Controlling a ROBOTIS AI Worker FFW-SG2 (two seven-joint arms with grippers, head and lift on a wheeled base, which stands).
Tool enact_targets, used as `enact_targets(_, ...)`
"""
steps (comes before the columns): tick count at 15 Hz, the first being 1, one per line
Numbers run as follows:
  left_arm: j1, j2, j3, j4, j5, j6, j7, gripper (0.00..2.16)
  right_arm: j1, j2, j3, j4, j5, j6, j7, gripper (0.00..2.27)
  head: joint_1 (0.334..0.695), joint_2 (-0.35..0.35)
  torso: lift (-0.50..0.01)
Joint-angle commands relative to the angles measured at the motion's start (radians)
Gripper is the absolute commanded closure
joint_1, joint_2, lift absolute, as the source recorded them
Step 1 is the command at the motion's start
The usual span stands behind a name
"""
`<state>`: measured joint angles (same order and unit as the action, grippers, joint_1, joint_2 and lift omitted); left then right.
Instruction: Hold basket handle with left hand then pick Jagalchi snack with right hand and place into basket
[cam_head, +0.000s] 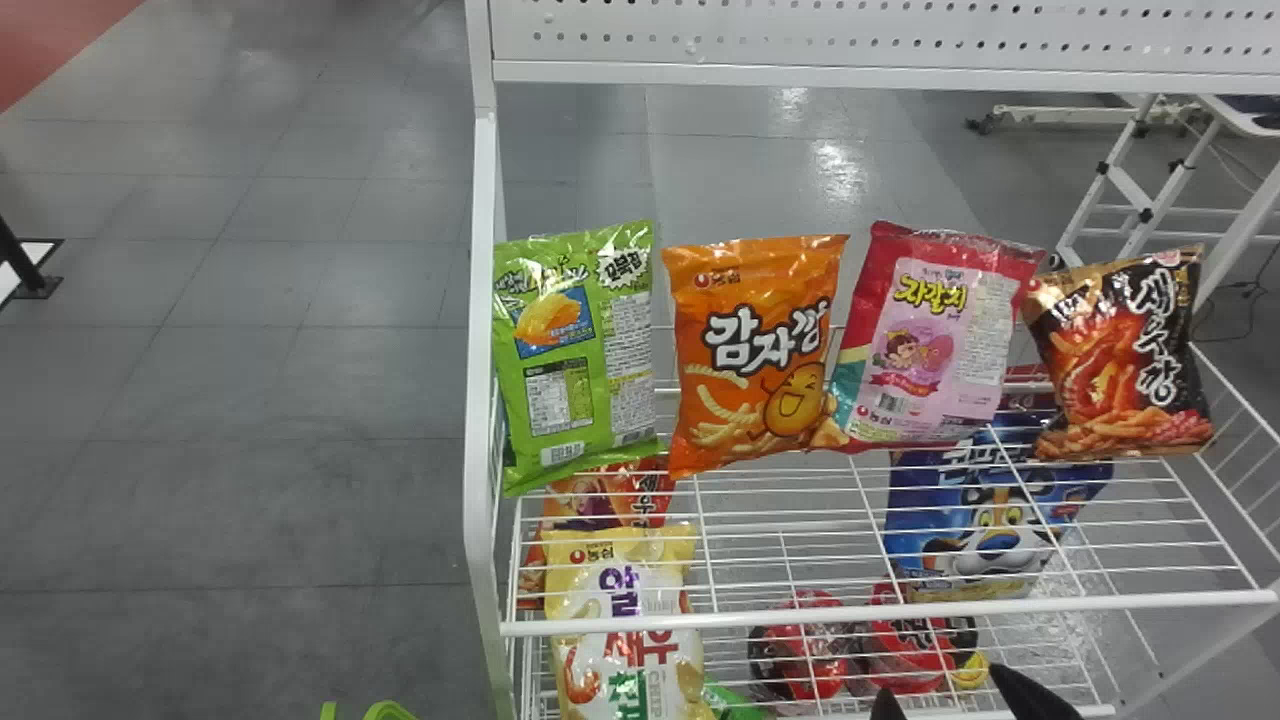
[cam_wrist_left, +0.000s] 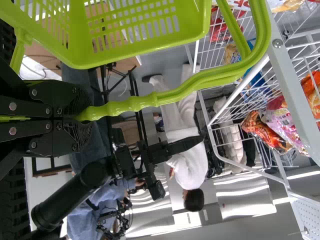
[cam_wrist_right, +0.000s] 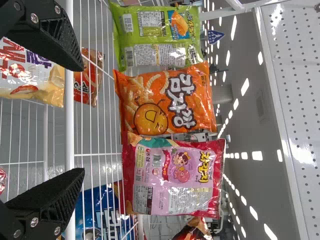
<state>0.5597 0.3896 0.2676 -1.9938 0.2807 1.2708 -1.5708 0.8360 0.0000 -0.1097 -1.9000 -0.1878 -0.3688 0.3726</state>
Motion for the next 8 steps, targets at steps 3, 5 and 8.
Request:
enact_targets(3,0.006,-0.001,-0.001,-0.013,0.0,0.005,-0.01,2.07,0.002,0.001,-0.01,-0.001,-0.007,-0.003,0.005,0.09,0.695,-0.098,-0.009)
enact_targets(5,0.009,-0.003,-0.001,-0.016,0.0,0.005,-0.01,2.07,0.0,0.001,-0.013,-0.002,-0.012,-0.003,0.008,0.09,0.695,-0.106,-0.009)
enact_targets(8,0.012,-0.009,0.001,-0.016,0.0,0.005,-0.01,2.06,0.0,0.001,-0.019,-0.002,-0.021,-0.003,0.011,0.09,0.695,-0.116,-0.009)
